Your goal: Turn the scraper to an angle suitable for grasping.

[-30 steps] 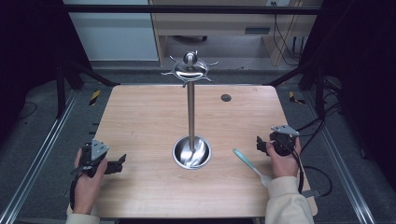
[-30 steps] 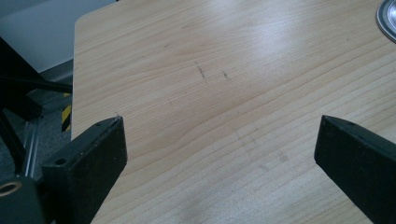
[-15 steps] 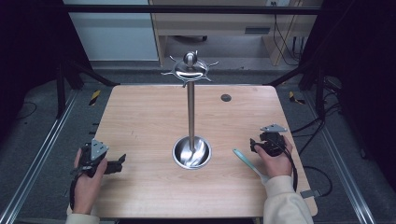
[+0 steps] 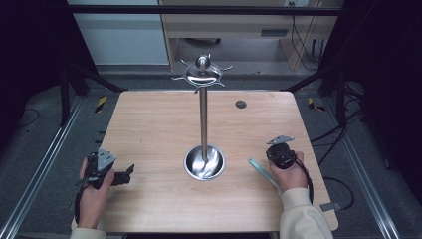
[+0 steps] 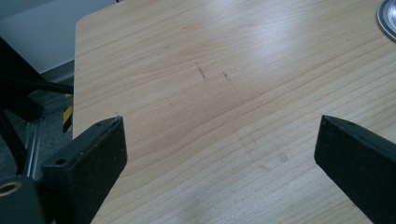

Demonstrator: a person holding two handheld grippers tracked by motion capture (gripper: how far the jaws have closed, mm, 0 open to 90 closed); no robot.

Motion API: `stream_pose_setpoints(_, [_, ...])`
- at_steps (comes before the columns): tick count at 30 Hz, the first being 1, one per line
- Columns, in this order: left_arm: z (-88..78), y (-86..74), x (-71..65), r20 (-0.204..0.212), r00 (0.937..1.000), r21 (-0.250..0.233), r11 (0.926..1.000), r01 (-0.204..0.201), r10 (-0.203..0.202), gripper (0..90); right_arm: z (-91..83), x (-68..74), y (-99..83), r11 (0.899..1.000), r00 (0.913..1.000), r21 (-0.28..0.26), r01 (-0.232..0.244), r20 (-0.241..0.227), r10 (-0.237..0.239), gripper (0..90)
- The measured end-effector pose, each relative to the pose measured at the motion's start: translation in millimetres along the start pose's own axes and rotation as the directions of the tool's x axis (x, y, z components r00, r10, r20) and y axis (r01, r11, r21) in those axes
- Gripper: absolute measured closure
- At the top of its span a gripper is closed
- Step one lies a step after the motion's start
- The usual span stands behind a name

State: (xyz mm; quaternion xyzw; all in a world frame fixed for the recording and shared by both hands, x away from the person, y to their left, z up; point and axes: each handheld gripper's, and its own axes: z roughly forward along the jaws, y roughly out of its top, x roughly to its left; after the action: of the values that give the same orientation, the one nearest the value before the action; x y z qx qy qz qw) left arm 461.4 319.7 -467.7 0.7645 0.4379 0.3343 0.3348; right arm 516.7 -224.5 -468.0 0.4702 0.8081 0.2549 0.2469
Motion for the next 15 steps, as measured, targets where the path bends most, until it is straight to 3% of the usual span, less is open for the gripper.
stream_pose_setpoints(15, [0.3,-0.2,0.0,0.001,1.0,0.002,1.0,0.0,0.0,2.2,7.4,21.8,2.4,0.993,0.993,0.078,0.085,-0.089,-0.078,90.0])
